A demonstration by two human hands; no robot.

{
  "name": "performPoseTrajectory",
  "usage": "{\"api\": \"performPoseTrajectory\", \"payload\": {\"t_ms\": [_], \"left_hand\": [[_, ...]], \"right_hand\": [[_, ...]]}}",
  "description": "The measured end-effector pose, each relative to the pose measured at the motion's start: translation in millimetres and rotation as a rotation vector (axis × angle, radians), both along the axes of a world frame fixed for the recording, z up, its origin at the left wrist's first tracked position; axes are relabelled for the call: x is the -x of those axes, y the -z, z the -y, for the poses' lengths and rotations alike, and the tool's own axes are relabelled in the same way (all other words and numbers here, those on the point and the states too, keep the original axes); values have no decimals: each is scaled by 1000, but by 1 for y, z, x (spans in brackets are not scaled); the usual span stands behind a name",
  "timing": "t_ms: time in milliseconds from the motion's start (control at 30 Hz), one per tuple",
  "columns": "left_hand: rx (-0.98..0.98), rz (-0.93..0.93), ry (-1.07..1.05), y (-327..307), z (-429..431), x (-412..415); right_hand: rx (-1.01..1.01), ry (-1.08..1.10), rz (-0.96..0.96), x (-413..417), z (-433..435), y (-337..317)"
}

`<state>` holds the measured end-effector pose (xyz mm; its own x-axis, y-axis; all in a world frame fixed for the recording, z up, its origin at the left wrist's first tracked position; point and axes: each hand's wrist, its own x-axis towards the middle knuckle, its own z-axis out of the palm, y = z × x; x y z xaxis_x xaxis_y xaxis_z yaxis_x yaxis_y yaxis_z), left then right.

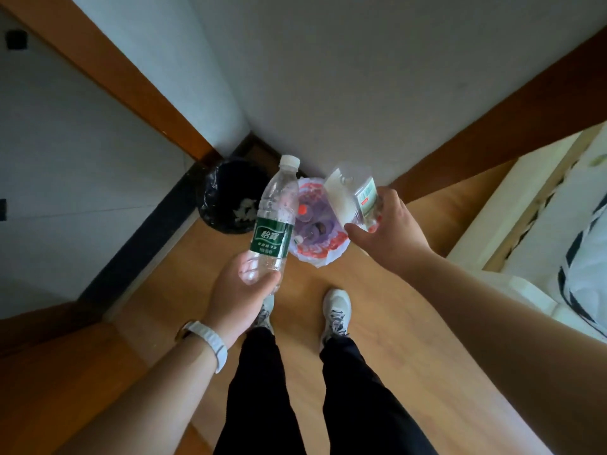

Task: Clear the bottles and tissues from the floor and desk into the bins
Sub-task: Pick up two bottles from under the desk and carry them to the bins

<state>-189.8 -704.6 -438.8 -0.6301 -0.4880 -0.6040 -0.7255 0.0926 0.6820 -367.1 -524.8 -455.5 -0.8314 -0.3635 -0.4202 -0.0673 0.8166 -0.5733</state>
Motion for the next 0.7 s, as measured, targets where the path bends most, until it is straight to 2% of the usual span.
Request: {"api": "performPoseTrajectory", "payload": {"t_ms": [367, 567, 700], "left_hand": [[-9, 230, 315, 225, 53, 70], [96, 225, 426, 334, 49, 100], [221, 171, 473, 383, 39, 97]], "right_hand": [[10, 155, 63, 11, 44, 195], [38, 205, 47, 17, 57, 307], [4, 179, 77, 13, 55, 360]]}}
